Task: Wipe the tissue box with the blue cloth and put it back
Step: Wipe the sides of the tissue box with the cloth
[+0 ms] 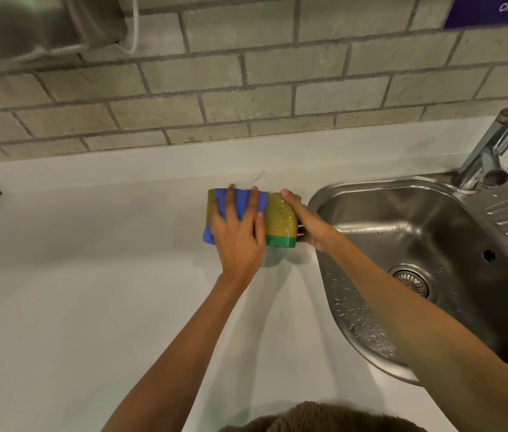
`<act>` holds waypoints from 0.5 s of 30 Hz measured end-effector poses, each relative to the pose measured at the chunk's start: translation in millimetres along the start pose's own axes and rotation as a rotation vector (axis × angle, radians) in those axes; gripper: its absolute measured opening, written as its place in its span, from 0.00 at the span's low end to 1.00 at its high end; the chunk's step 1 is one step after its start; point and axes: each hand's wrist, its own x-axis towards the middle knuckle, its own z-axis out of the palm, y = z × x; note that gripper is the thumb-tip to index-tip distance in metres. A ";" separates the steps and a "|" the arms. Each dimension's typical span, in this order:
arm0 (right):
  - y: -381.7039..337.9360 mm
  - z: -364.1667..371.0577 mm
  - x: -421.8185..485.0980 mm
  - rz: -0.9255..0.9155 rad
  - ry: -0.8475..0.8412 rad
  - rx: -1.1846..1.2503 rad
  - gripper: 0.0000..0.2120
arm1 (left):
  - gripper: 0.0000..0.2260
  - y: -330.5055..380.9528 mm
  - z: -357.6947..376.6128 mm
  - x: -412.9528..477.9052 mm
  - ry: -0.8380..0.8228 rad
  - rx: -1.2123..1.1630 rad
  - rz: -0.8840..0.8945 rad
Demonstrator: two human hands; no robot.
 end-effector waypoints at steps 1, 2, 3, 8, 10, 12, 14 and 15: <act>-0.1 -1.3 -0.5 0.002 -0.013 -0.001 0.35 | 0.18 0.3 0.0 -5.6 -0.023 0.009 0.099; -0.5 -2.7 -0.5 0.007 -0.023 0.002 0.35 | 0.18 -1.3 0.2 -8.2 -0.037 0.002 0.159; -0.6 -4.4 -0.7 0.016 -0.030 0.009 0.34 | 0.18 -2.4 1.0 -7.7 -0.042 -0.021 0.163; -2.0 -7.1 1.0 0.062 -0.068 0.049 0.23 | 0.19 28.5 7.4 -5.6 -0.026 -0.096 -0.063; -3.0 -6.9 1.3 0.070 -0.072 0.049 0.24 | 0.18 38.7 10.6 -14.4 -0.042 -0.070 0.033; -2.9 -6.6 2.1 0.067 -0.075 0.034 0.31 | 0.19 36.9 11.2 -25.5 -0.068 -0.036 0.168; -1.8 -7.2 2.3 0.048 -0.084 0.018 0.31 | 0.19 24.4 9.0 -34.8 -0.070 0.025 0.285; -1.0 -7.1 1.6 0.042 -0.075 0.020 0.29 | 0.19 15.8 6.0 -38.6 -0.062 0.057 0.303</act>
